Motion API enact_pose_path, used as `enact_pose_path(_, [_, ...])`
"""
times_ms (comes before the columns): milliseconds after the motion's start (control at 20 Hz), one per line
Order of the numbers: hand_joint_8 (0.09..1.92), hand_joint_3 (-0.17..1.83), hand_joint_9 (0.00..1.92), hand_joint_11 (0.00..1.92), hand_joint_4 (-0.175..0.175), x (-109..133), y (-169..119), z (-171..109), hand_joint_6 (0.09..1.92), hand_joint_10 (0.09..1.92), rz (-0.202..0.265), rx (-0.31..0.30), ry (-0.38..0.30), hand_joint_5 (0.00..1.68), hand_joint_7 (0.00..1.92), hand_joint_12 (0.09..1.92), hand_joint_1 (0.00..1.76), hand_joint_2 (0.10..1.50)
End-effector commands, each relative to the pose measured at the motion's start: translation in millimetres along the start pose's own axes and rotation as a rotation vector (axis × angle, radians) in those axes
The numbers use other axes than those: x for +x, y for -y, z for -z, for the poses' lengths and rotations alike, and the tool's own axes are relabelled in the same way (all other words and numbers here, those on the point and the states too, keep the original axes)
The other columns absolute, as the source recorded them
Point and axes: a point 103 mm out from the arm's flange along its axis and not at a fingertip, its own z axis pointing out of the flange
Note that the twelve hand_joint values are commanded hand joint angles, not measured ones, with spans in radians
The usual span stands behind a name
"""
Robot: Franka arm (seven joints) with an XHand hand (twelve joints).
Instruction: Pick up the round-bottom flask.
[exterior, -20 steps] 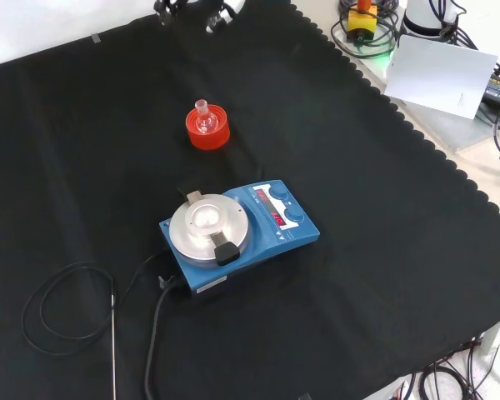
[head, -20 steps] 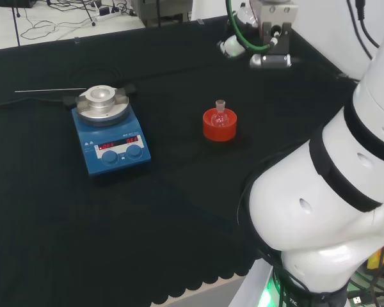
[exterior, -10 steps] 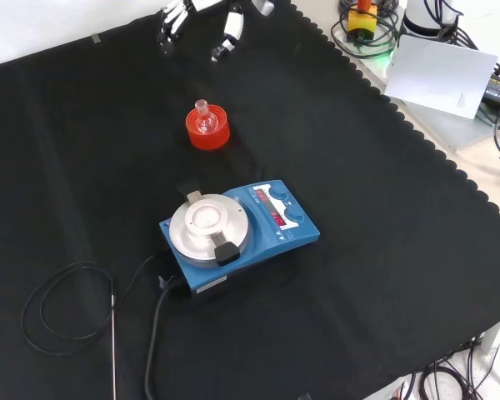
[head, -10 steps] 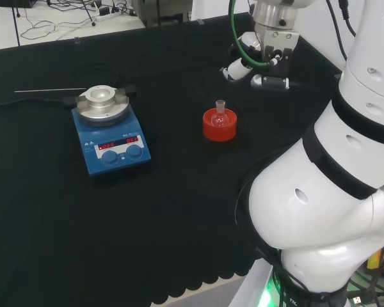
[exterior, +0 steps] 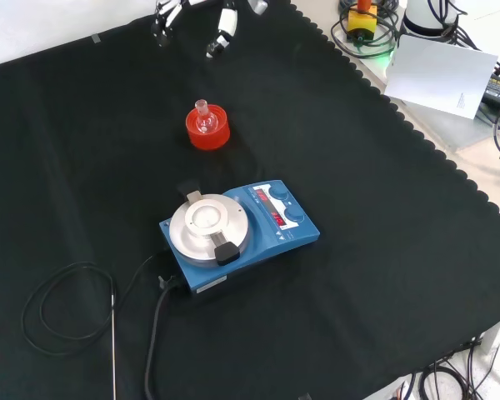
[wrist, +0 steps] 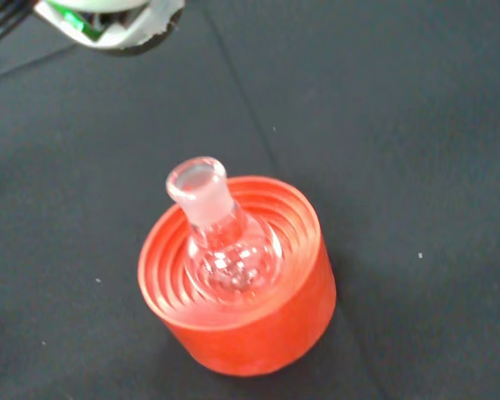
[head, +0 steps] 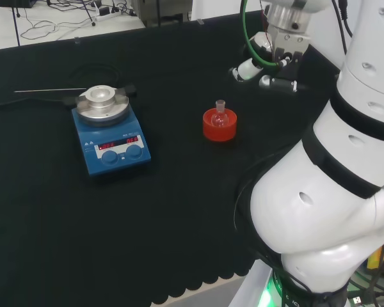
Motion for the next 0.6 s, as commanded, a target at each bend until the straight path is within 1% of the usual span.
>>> enact_pose_path(50, [0.66, 0.63, 0.31, 0.06, -0.016, 17, -16, -71, 0.11, 0.72, 0.034, 0.069, -0.028, 0.57, 0.16, 1.46, 0.83, 0.58])
enact_pose_path(300, [0.66, 0.62, 0.32, 0.07, -0.017, 22, -19, -85, 0.11, 0.73, 0.051, 0.083, -0.033, 0.57, 0.16, 1.46, 0.80, 0.57])
enact_pose_path(600, [0.67, 0.61, 0.34, 0.08, -0.020, 22, -20, -95, 0.11, 0.74, 0.037, 0.065, -0.037, 0.58, 0.17, 1.46, 0.79, 0.56])
